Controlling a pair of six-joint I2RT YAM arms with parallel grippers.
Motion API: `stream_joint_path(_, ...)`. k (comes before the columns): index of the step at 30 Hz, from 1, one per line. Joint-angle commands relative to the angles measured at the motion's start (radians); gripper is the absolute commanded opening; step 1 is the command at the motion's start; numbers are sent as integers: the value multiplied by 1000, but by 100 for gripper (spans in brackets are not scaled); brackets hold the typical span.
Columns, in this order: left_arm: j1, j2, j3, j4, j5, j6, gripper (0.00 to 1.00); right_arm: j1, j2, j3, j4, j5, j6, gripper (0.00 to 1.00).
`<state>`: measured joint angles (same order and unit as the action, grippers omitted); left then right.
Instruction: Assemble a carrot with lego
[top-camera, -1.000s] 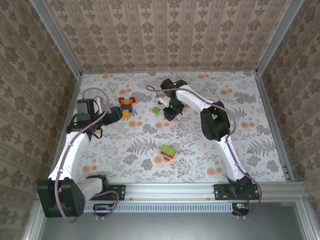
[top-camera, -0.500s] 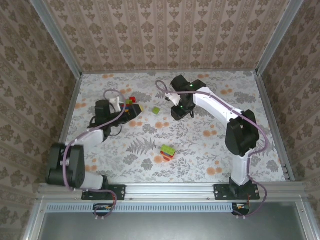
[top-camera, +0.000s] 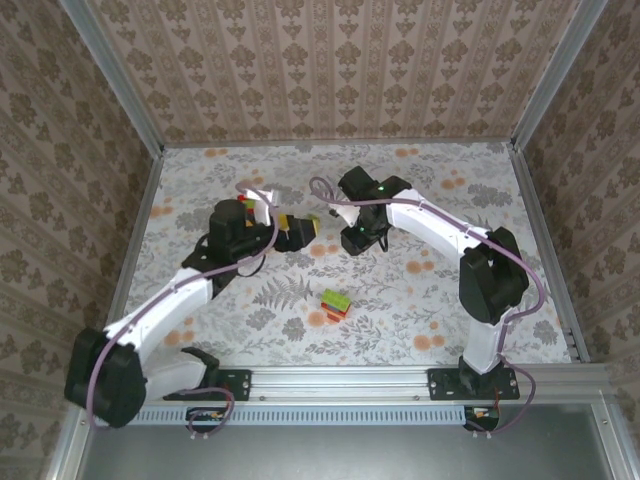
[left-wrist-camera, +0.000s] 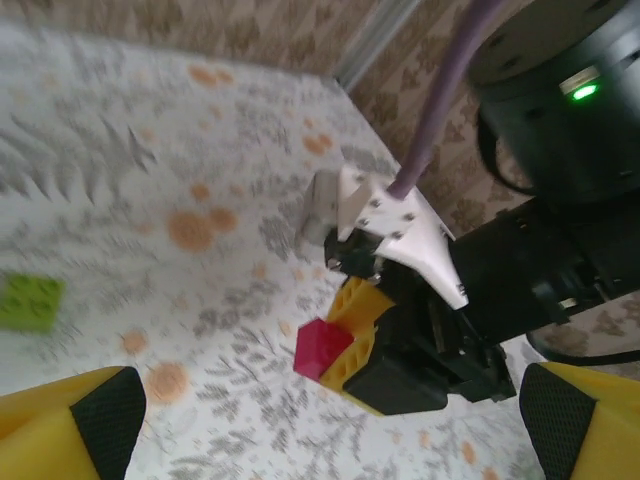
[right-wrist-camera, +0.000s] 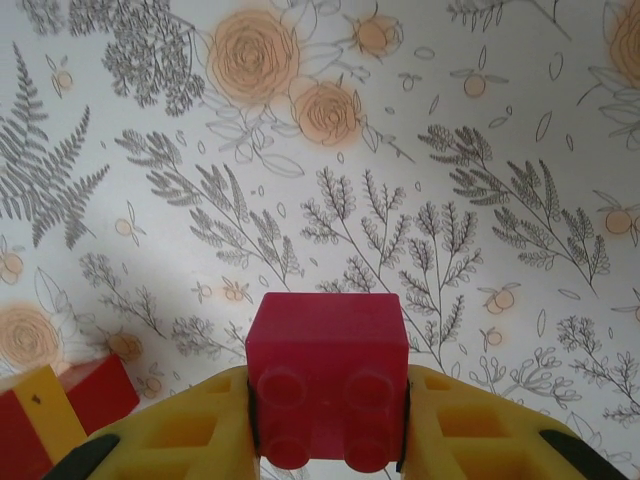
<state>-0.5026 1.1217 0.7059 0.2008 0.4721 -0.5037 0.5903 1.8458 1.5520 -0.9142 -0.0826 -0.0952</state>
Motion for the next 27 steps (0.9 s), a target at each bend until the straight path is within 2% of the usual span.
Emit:
stream_joint_path(1, 8, -31, -84, -54, -73, 146, 100, 16, -67, -30, 33, 18, 51, 31)
stream_joint_path(4, -19, -49, -192, 71, -72, 202, 100, 31, -104, -64, 35, 51, 80, 31)
stream_joint_path(6, -51, -36, -312, 275, -81, 244, 100, 36, -138, -91, 33, 67, 96, 31)
stream_joint_path(7, -65, -12, -370, 394, -89, 258, 100, 38, -154, -100, 30, 74, 106, 31)
stream_joint_path(10, -98, 111, -462, 677, -17, 331, 100, 47, -185, -107, 6, 85, 118, 30)
stream_joint_path(12, -103, 191, -488, 792, 24, 372, 100, 56, -196, -103, -22, 111, 119, 30)
stream_joint_path(19, -72, 345, -519, 970, 49, 417, 100, 65, -194, -112, -48, 157, 135, 30)
stream_joint_path(24, -28, 398, -562, 1092, 121, 383, 100, 65, -168, -128, -48, 174, 138, 30)
stream_joint_path(27, -29, 400, -586, 1095, 107, 380, 98, 65, -150, -130, -52, 184, 137, 30)
